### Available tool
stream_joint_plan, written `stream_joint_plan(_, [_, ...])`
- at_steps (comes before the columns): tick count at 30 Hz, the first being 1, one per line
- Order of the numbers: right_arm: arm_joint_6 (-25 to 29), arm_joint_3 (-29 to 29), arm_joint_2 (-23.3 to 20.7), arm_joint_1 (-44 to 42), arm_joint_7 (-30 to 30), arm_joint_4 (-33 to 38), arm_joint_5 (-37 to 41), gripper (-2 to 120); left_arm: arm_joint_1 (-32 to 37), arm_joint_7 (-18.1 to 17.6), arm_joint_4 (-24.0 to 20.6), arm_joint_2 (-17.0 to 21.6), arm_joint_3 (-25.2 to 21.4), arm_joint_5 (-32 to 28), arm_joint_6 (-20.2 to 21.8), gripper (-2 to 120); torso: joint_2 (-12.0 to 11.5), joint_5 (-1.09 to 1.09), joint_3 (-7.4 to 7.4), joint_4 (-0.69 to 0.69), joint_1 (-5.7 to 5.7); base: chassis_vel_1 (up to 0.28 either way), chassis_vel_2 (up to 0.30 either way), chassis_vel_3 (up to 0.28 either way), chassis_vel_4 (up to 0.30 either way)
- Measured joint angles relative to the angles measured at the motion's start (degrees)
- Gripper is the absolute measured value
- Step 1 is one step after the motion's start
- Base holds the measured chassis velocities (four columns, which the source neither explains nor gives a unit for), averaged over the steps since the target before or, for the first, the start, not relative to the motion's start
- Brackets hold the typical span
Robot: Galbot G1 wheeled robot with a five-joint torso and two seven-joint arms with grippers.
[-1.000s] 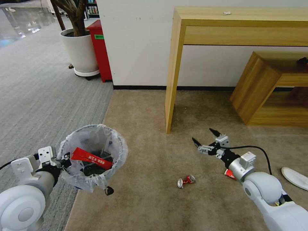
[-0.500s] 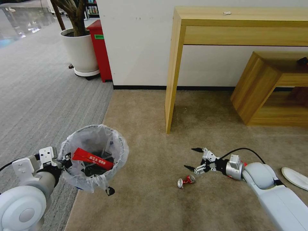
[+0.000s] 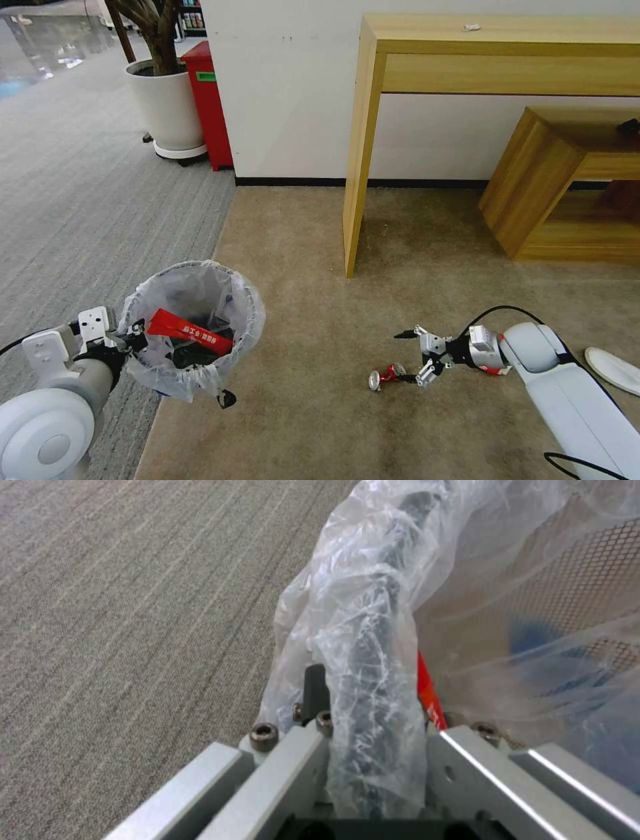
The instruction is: Pick up the trash bin and place the garbage on the floor into it.
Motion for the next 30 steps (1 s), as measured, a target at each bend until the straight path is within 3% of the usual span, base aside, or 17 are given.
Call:
stream_joint_plan(9, [2.37, -1.54, 3.62, 4.43, -3.01, -7.34, -7.97, 100, 0.42, 0.03, -0.56, -0.22, -0.21, 0.04, 0.0, 0, 0.0, 0.0, 0.0, 0.0, 0.0, 0.0, 0.0, 0.0, 0.0])
stream_joint_plan(30, [4.5, -4.02, 11.81, 9.44, 0.08, -18.03, -12.03, 100, -1.0, 0.16, 0.86, -0.46, 1.0, 0.34, 0.0, 0, 0.0, 0.0, 0.0, 0.0, 0.0, 0.0, 0.0, 0.0, 0.0])
